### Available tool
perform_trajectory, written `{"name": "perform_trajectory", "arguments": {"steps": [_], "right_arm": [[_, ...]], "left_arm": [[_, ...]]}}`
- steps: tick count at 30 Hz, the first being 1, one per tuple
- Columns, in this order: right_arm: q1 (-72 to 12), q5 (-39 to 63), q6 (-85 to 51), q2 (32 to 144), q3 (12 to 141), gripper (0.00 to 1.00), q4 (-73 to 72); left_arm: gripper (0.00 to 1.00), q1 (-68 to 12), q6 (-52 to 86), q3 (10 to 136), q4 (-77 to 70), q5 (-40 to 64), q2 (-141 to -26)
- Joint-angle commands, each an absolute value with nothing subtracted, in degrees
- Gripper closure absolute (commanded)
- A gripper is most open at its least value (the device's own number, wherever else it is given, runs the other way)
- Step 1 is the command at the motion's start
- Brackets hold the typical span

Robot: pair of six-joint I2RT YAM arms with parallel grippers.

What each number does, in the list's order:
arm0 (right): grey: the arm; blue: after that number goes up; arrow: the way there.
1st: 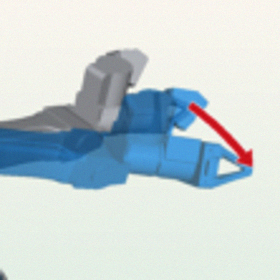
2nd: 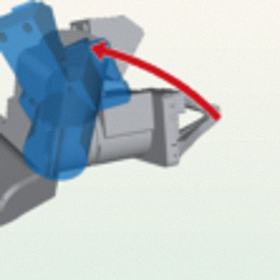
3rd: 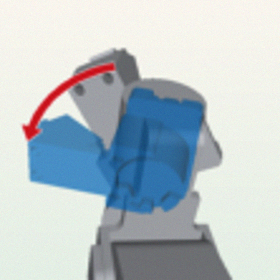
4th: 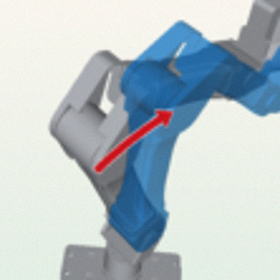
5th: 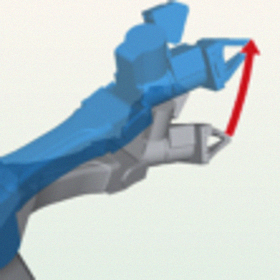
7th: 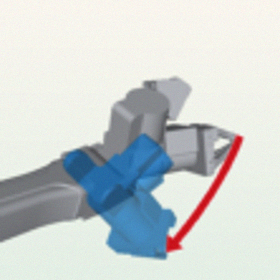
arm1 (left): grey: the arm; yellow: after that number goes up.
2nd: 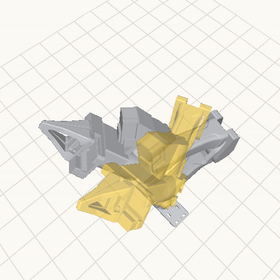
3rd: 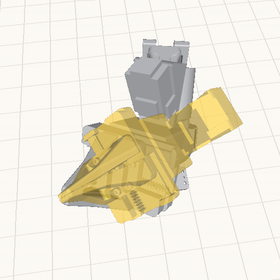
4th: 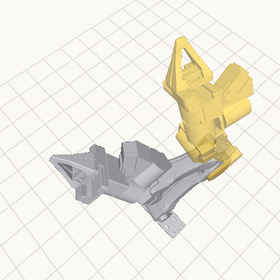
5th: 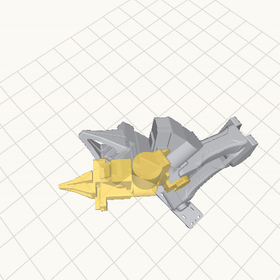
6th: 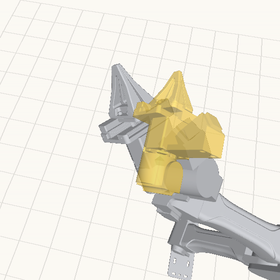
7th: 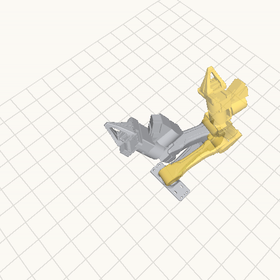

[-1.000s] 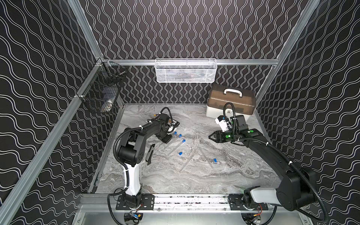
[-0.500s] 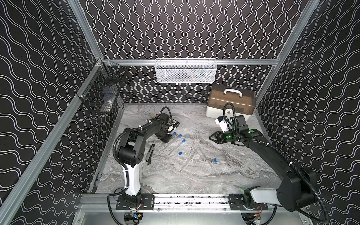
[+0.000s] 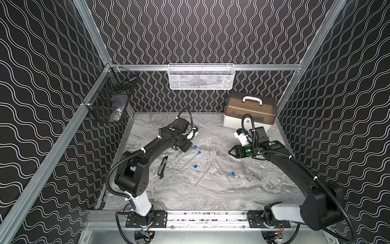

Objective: Insert stoppers into test tubes
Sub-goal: Place the test tube at the center of the board, then pick up the test tube at the center of the board.

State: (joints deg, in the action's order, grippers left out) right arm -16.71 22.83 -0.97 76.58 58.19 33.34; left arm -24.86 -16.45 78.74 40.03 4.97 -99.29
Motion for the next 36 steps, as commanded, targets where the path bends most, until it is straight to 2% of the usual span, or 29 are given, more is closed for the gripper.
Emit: {"name": "perform_trajectory", "arguments": {"steps": [1, 7, 11, 23, 29, 36], "right_arm": [[-16.7, 20.7, -2.2, 76.2, 57.8, 0.48, 33.0], [-16.7, 19.3, -3.0, 75.5, 56.8, 0.48, 32.5], [-16.7, 18.6, -3.1, 74.9, 55.9, 0.48, 31.7], [-16.7, 18.1, -2.4, 73.2, 55.2, 0.48, 32.5], [-16.7, 18.0, -2.3, 72.9, 54.7, 0.48, 32.4], [-16.7, 17.8, -2.1, 72.9, 54.8, 0.48, 32.6]], "left_arm": [[0.62, -31.1, -8.1, 78.0, 46.7, 2.1, -97.3], [0.6, -41.0, 6.5, 73.3, 48.5, 0.5, -93.3], [0.53, -46.2, 10.7, 70.3, 47.3, -0.2, -94.2], [0.51, -51.0, 13.6, 70.5, 42.9, -4.4, -102.9], [0.54, -51.2, 13.6, 69.3, 40.9, -6.6, -104.6], [0.64, -51.2, 13.7, 68.3, 39.2, -7.0, -106.2]]}}
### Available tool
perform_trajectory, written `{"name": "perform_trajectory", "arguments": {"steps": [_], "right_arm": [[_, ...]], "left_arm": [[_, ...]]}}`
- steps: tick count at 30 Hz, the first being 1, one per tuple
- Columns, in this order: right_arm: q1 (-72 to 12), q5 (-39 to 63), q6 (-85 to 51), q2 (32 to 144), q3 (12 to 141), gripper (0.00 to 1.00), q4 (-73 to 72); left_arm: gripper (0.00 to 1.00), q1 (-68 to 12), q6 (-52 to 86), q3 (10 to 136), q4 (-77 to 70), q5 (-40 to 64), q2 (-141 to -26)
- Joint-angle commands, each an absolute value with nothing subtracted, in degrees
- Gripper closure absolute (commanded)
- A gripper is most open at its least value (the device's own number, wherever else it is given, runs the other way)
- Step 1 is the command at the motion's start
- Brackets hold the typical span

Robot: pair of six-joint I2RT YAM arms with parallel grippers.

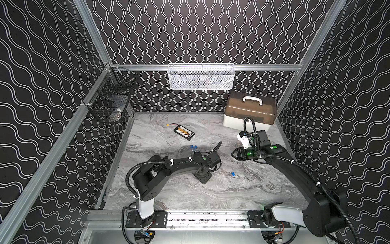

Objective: Insert stoppers into test tubes
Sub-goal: Pick up the test tube at the center of the board.

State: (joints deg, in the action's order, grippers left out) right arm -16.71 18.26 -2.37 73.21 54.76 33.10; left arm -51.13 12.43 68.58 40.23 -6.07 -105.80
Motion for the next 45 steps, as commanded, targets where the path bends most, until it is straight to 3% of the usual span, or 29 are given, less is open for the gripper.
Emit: {"name": "perform_trajectory", "arguments": {"steps": [1, 8, 22, 37, 45], "right_arm": [[-16.7, 17.8, -2.2, 72.9, 54.7, 0.48, 32.6], [-16.7, 18.0, -2.3, 73.0, 54.6, 0.48, 32.4], [-16.7, 17.5, -2.4, 72.3, 54.5, 0.48, 33.0], [-16.7, 20.3, -12.7, 66.1, 53.5, 0.48, 31.1], [-16.5, 24.5, -16.9, 74.7, 68.6, 0.47, 46.3]], "left_arm": [[0.67, -51.2, 13.8, 68.0, 38.9, -6.9, -106.2], [0.75, -51.1, 14.1, 66.2, 37.6, -5.8, -106.8], [0.79, -51.2, 12.8, 65.7, 37.0, -5.9, -107.3], [0.82, -51.2, 0.0, 56.9, 21.0, -2.9, -89.9], [0.82, -51.3, -9.8, 51.6, 10.6, 2.5, -82.0]]}}
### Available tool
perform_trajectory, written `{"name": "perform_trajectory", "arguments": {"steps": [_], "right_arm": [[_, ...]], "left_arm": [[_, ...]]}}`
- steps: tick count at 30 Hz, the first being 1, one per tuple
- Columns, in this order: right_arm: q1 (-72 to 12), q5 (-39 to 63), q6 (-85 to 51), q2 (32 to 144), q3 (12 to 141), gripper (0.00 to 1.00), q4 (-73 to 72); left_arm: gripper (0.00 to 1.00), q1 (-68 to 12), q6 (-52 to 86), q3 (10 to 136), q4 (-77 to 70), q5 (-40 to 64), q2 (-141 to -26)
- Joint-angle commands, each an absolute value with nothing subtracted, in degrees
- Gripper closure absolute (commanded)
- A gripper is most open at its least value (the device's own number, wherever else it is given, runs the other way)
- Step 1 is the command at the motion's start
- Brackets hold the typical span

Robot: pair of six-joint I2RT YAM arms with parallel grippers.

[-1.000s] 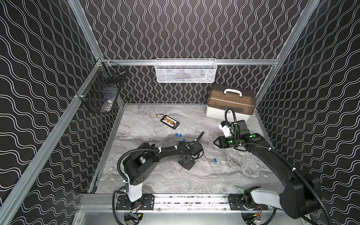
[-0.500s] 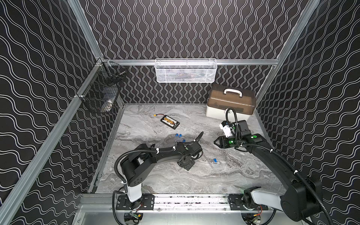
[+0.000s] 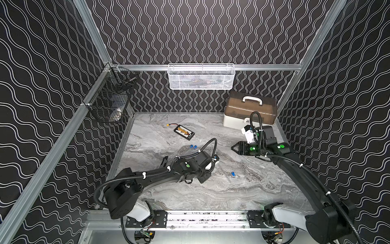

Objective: Insert stoppers into test tubes
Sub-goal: Pick up the test tube at the center of the board.

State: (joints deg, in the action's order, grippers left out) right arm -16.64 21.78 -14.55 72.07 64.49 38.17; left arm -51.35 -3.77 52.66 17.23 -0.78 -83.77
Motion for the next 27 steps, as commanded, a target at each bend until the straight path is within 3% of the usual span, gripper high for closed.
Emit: {"name": "perform_trajectory", "arguments": {"steps": [1, 8, 17, 27], "right_arm": [[-16.4, 26.7, -16.2, 76.9, 70.9, 0.47, 49.4], [-16.8, 40.5, -12.1, 84.8, 76.9, 0.47, 60.2], [-20.7, 43.1, -10.2, 88.4, 75.8, 0.48, 63.3], [-24.9, 45.6, -9.1, 92.6, 76.9, 0.59, 64.6]], "left_arm": [[0.82, -51.3, -11.0, 51.0, 9.4, 2.9, -81.3], [0.82, -51.3, -14.4, 50.7, 7.0, 3.7, -80.7], [0.82, -51.3, -14.3, 49.9, 5.3, 3.7, -79.7], [0.82, -51.3, -13.5, 48.6, 5.3, 2.5, -77.8]]}}
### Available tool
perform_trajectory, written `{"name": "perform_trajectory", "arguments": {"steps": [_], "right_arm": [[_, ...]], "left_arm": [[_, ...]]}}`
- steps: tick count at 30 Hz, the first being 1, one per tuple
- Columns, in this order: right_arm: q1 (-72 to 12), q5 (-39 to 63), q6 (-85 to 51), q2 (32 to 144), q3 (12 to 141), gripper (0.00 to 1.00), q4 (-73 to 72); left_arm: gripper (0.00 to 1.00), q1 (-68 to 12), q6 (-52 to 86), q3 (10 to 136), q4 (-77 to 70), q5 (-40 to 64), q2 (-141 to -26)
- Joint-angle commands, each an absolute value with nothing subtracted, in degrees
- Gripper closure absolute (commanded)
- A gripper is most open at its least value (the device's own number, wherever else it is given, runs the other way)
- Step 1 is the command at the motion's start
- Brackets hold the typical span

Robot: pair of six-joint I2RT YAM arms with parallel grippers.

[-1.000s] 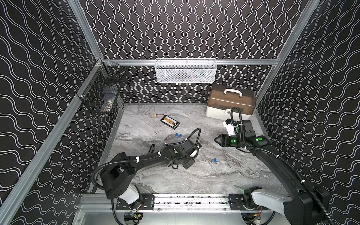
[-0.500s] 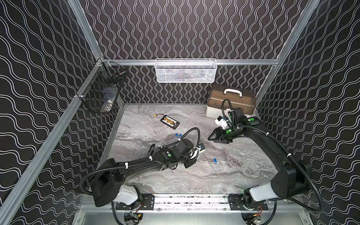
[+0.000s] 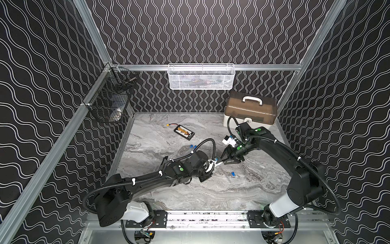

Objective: Insert stoppers into test tubes
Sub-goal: Pick up the test tube at the center of the board.

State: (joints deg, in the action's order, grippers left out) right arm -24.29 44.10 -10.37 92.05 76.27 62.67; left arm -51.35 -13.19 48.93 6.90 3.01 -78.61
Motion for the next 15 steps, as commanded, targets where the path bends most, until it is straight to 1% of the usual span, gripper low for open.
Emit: {"name": "perform_trajectory", "arguments": {"steps": [1, 7, 12, 15], "right_arm": [[-25.2, 45.6, -9.1, 92.8, 77.0, 0.61, 64.6], [-25.4, 45.4, -9.7, 93.0, 77.2, 0.69, 63.9], [-25.4, 45.2, -10.0, 93.2, 77.2, 0.72, 63.7], [-25.4, 45.2, -10.1, 93.2, 77.3, 0.75, 63.6]], "left_arm": [[0.82, -51.3, -13.5, 48.6, 5.2, 2.5, -77.7], [0.82, -51.3, -13.6, 48.2, 4.8, 2.5, -77.3], [0.82, -51.3, -13.8, 47.7, 4.2, 2.7, -76.5], [0.82, -51.3, -13.8, 47.6, 4.0, 2.8, -76.2]]}}
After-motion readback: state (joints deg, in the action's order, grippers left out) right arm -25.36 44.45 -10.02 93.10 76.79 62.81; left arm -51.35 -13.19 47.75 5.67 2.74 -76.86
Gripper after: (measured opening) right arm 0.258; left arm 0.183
